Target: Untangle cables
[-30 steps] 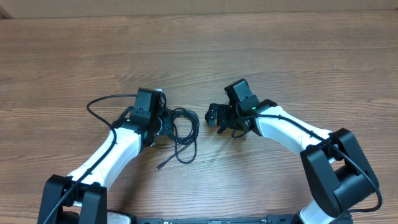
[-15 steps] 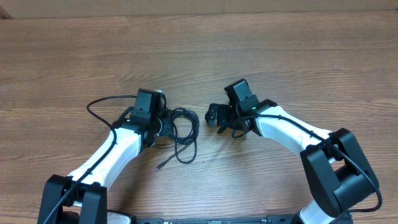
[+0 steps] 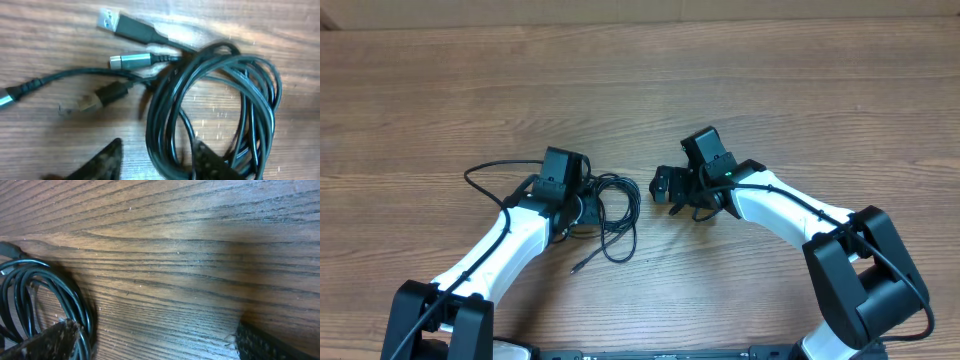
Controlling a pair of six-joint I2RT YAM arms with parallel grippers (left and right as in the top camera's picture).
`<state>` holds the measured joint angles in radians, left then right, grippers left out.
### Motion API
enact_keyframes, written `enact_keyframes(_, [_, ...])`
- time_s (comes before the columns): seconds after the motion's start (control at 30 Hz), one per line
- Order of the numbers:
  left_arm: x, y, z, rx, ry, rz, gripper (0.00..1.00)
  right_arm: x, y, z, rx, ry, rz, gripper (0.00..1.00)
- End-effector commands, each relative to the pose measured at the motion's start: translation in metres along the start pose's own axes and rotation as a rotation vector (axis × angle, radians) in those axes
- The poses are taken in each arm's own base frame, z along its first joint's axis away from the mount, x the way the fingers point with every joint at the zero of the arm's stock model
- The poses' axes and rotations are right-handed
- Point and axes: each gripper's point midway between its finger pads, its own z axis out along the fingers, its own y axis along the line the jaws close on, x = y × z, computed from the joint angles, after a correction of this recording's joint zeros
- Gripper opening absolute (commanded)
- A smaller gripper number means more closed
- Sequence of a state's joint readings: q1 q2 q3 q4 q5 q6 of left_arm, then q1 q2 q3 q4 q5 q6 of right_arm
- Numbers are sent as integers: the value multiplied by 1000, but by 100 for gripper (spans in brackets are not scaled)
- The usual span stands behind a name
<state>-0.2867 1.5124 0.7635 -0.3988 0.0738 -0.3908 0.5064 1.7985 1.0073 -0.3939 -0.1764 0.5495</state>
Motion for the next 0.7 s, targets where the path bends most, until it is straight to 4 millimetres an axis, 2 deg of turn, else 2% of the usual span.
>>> enact_keyframes(0.0, [-6, 8, 2, -51, -39, -5, 50, -4, 3, -2, -8, -12, -3, 100])
enact_keyframes(0.2, [-9, 12, 2, -77, -55, -2, 50, -4, 3, -2, -9, -13, -4, 100])
enact_keyframes(0.3, [-15, 22, 2, -133, -81, 27, 57, -4, 4, -2, -10, -14, -4, 100])
enact_keyframes(0.53, [-4, 14, 15, -83, -21, 110, 64, -4, 4, -2, -10, -14, -4, 100])
enact_keyframes(0.6, [-4, 14, 15, -84, -20, 110, 57, -4, 4, -2, -10, -14, -4, 100])
enact_keyframes(0.67, [-4, 14, 14, -84, -21, 110, 56, -4, 4, -2, -10, -14, -4, 100])
